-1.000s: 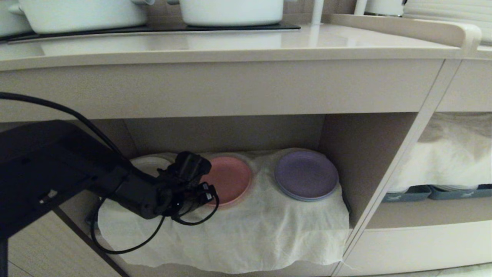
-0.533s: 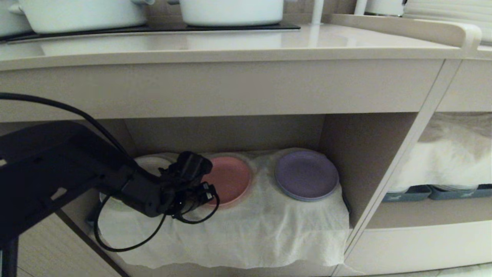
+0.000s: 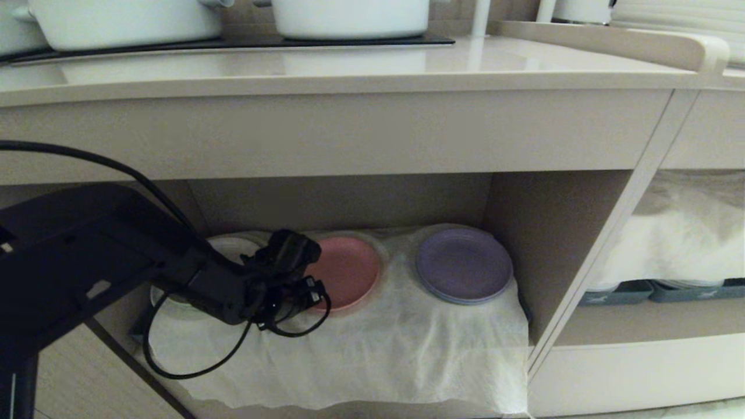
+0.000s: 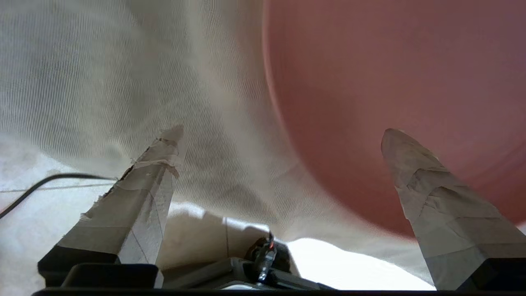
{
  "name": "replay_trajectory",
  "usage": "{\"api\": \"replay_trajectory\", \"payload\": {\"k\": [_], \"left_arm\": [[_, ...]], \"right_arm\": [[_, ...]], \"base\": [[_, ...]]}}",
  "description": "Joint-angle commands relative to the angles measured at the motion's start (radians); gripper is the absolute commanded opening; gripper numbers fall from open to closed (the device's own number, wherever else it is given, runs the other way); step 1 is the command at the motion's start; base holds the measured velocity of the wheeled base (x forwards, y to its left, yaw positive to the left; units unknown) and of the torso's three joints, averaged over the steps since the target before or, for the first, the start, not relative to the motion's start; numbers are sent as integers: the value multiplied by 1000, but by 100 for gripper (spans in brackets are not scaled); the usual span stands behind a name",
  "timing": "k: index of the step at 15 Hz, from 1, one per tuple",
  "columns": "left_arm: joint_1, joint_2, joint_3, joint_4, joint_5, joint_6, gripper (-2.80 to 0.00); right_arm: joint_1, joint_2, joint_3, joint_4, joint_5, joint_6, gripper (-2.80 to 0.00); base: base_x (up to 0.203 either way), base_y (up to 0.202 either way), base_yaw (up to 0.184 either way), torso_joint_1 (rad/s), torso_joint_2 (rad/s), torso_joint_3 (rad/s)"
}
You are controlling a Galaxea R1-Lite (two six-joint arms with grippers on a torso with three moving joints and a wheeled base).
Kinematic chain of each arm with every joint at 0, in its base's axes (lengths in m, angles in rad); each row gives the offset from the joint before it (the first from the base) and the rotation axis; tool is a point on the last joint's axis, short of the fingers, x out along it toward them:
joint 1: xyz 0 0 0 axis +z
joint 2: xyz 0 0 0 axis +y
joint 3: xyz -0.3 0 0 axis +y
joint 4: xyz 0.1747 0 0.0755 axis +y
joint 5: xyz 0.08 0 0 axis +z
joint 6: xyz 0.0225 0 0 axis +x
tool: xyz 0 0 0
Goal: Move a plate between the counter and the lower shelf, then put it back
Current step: Pick up the plate in the cupboard
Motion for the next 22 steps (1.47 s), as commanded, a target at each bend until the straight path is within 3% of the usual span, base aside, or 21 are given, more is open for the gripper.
{"api": "replay_trajectory", "payload": {"k": [1, 22], "left_arm": [[4, 9, -21, 2, 2, -5, 0], [-15, 69, -97, 28, 1, -24, 0]], "right_arm": [[0, 0, 0, -1, -1, 1, -280], [0, 0, 0, -1, -1, 1, -280]], "base": [[0, 0, 0, 0, 0, 0], [0, 0, 0, 0, 0, 0]]}}
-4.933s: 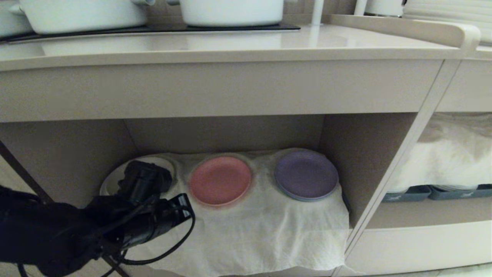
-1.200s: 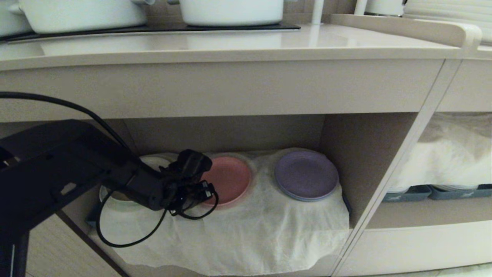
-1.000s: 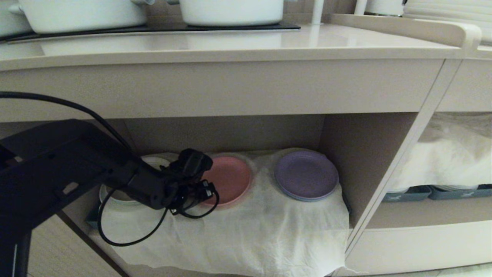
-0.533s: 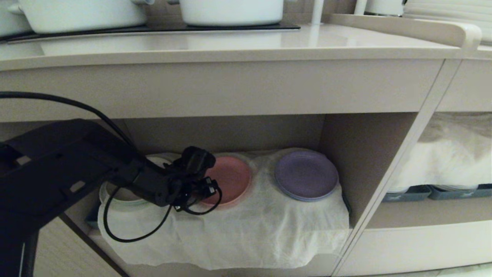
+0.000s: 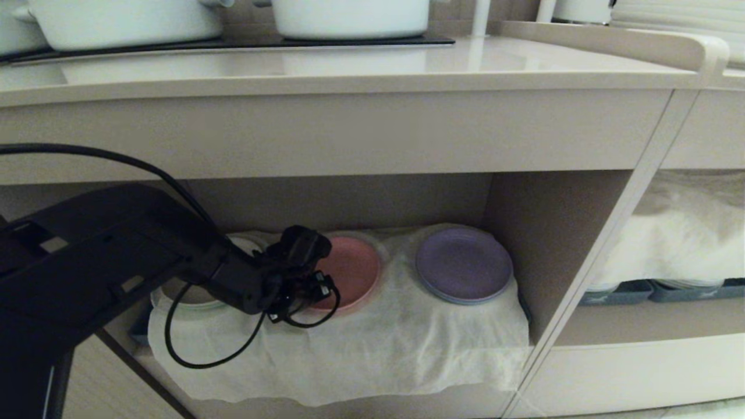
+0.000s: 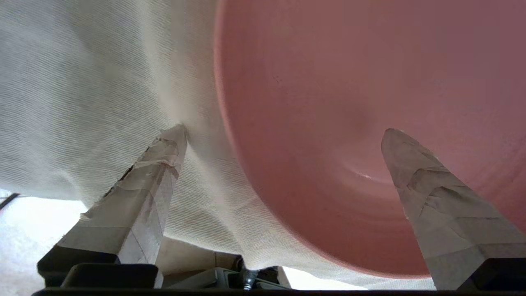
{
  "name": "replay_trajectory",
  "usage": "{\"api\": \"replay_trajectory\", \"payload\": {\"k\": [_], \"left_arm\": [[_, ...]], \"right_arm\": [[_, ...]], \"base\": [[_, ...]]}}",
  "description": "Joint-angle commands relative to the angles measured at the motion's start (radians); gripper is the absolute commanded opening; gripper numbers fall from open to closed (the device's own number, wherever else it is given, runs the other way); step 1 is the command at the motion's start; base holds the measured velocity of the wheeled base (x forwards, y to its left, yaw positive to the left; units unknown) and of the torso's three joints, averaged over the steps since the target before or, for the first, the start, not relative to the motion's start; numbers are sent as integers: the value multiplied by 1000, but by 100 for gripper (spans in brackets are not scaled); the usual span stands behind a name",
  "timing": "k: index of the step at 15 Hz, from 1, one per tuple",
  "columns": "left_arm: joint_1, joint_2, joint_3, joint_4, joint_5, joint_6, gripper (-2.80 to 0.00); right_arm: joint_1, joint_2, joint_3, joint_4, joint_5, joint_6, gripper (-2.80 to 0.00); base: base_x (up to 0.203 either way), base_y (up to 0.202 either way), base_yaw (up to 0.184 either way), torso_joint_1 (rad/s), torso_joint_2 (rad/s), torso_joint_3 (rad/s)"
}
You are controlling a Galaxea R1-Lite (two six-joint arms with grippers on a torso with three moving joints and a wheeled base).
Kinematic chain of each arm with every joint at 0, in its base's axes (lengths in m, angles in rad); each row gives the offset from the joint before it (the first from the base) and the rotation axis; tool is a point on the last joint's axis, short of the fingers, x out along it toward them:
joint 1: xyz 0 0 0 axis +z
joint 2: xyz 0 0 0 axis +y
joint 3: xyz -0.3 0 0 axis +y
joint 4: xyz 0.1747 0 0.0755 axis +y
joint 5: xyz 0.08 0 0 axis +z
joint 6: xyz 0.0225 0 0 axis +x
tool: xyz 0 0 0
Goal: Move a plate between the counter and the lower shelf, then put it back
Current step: Pick up the plate in the cupboard
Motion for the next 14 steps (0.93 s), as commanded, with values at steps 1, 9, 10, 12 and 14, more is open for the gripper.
{"api": "replay_trajectory", "payload": {"k": [1, 9, 10, 12, 14], "left_arm": [[-5, 9, 0, -1, 2, -13, 0], [-11, 24, -26, 0, 6, -31, 0], [-11, 24, -29, 0, 6, -31, 0], [-11, 24, -31, 0, 8, -28, -280], [-11, 23, -36, 0, 9, -26, -280]], "right_arm": [[0, 0, 0, -1, 0, 0, -280], [0, 0, 0, -1, 0, 0, -280], [0, 0, 0, -1, 0, 0, -280], [0, 0, 0, -1, 0, 0, -280], [0, 0, 0, -1, 0, 0, -280]], "base": [[0, 0, 0, 0, 0, 0], [0, 0, 0, 0, 0, 0], [0, 0, 0, 0, 0, 0], [0, 0, 0, 0, 0, 0], [0, 0, 0, 0, 0, 0]]}}
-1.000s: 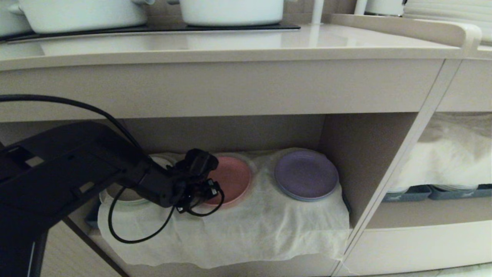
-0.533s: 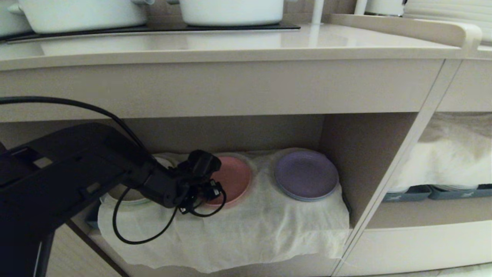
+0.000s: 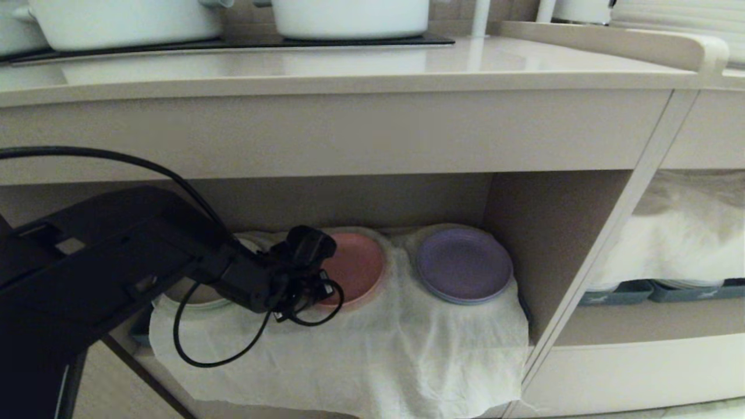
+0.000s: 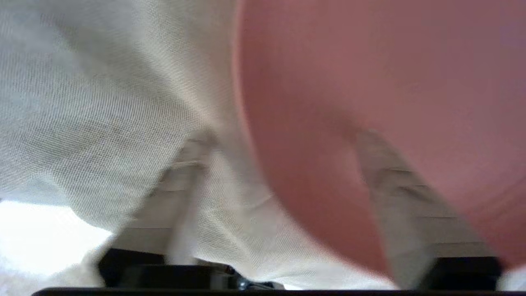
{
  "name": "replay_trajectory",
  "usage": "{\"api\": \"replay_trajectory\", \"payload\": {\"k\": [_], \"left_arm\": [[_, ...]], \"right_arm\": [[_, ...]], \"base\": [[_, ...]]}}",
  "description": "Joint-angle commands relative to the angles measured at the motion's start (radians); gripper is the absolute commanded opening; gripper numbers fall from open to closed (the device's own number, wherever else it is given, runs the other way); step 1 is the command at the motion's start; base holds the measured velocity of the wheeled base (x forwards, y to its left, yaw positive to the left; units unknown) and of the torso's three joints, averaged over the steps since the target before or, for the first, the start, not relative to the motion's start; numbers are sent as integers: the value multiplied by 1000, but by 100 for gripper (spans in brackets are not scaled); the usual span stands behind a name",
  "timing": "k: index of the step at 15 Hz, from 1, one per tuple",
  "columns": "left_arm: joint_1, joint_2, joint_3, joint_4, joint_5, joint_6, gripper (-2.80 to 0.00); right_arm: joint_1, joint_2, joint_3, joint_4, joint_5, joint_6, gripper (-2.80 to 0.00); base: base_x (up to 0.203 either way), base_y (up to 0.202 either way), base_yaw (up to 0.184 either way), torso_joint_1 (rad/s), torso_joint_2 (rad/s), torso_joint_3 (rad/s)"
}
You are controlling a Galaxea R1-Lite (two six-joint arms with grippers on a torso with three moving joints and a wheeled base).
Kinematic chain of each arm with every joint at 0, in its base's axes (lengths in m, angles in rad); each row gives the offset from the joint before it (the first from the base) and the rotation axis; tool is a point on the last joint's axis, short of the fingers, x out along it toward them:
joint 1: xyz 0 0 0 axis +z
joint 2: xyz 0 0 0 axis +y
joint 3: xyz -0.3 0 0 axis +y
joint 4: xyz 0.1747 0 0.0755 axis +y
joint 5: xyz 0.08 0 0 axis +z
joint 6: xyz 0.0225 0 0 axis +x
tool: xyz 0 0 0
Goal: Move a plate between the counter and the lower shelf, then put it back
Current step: Pick up the plate in the cupboard
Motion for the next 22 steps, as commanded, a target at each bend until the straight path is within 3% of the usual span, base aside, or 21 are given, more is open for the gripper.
{"api": "replay_trajectory", "payload": {"k": [1, 22], "left_arm": [[1, -4, -4, -1, 3, -4, -280], [1, -84, 4, 93, 6, -17, -280]], "right_arm": [[0, 0, 0, 0, 0, 0, -280], [0, 0, 0, 0, 0, 0, -280]], "base": [[0, 0, 0, 0, 0, 0], [0, 0, 0, 0, 0, 0]]}}
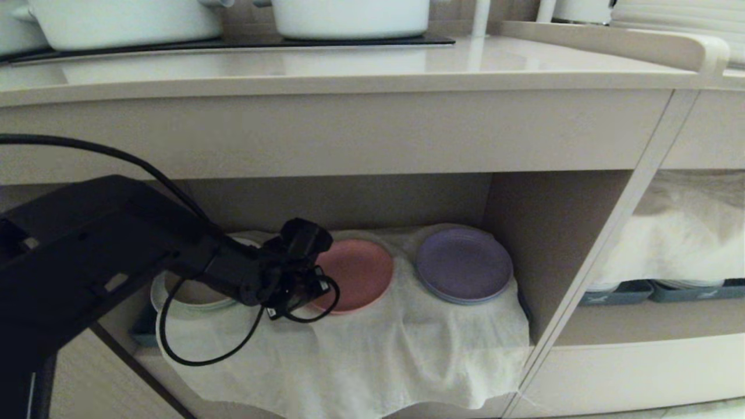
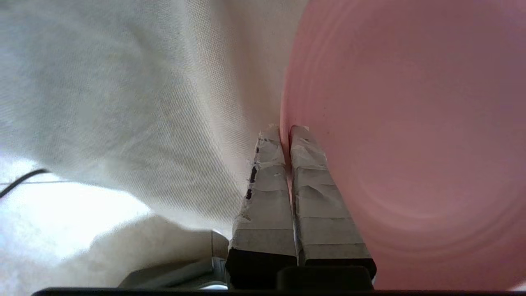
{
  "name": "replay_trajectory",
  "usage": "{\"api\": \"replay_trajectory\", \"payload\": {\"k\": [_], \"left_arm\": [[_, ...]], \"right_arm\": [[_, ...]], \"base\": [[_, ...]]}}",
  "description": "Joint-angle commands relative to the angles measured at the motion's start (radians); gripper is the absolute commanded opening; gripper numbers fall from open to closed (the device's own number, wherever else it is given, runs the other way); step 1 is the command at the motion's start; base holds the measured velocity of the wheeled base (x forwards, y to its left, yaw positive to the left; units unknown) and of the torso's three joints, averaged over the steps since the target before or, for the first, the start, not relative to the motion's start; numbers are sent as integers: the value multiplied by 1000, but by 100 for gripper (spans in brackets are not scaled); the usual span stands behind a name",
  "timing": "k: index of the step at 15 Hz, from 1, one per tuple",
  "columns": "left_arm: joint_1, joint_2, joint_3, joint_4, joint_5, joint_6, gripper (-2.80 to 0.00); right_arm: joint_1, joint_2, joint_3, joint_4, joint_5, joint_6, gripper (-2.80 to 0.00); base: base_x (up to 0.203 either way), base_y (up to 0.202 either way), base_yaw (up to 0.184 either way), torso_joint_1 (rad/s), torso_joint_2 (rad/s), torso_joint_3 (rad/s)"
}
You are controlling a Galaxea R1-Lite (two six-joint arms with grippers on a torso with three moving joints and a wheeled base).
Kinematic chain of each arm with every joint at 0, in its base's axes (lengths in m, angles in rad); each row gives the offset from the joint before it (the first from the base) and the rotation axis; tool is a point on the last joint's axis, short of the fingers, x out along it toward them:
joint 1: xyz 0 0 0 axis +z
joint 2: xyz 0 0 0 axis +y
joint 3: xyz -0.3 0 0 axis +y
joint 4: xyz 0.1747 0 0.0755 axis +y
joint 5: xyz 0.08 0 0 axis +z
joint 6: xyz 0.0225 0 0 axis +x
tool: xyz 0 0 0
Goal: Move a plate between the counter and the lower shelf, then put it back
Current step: Pick up the plate in the cupboard
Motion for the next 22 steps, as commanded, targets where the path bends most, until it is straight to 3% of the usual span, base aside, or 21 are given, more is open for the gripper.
{"api": "replay_trajectory", "payload": {"k": [1, 7, 22], "left_arm": [[0, -30, 4, 7, 2, -19, -280], [-1, -84, 8, 110, -6, -107, -280], [-67, -306, 303, 110, -21, -177, -280]], "right_arm": [[0, 0, 0, 0, 0, 1, -280], [0, 0, 0, 0, 0, 1, -280], [0, 0, 0, 0, 0, 1, -280]], "base": [[0, 0, 0, 0, 0, 0], [0, 0, 0, 0, 0, 0], [0, 0, 0, 0, 0, 0]]}}
